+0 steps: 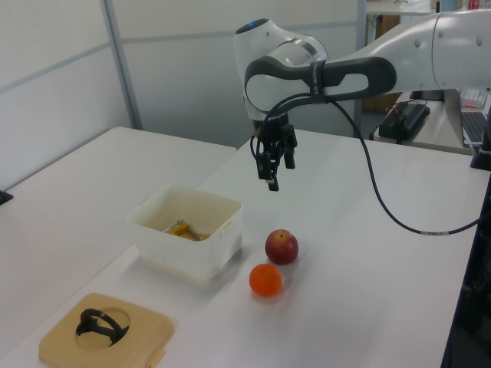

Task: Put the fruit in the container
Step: 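Move the gripper over the red apple and lower toward it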

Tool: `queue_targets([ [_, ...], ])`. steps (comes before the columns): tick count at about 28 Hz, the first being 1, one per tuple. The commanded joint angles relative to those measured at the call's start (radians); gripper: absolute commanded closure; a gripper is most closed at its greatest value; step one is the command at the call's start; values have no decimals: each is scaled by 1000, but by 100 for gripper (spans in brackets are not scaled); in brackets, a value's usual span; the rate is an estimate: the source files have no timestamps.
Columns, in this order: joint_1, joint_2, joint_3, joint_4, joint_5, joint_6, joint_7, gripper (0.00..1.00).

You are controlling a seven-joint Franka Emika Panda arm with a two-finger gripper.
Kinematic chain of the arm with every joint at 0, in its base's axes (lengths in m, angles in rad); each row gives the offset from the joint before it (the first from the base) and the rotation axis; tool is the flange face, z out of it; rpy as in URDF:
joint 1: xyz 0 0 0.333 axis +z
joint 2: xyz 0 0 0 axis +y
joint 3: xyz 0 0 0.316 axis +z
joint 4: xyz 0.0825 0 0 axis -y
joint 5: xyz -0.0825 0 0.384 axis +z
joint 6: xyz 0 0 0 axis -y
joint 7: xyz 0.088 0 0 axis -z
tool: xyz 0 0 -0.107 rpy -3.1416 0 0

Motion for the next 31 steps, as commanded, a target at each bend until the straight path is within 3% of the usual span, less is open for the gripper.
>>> queue_targets([
  [1, -14, -54, -11, -32, -14, -10, -8, 0],
  [5, -12, -83, -11, -69, -14, 4, -10, 0],
  [10, -12, -143, -9, -203, -11, 159, -10, 0],
  [11, -12, -157, -6, -262, -11, 229, -10, 0],
  [16, -5, -166, -2, -385, -11, 416, -10, 0],
  [19, -3, -162, -2, -415, -14, 450, -12, 0],
  [31, 12, -71, 17, -415, -14, 481, -35, 0],
])
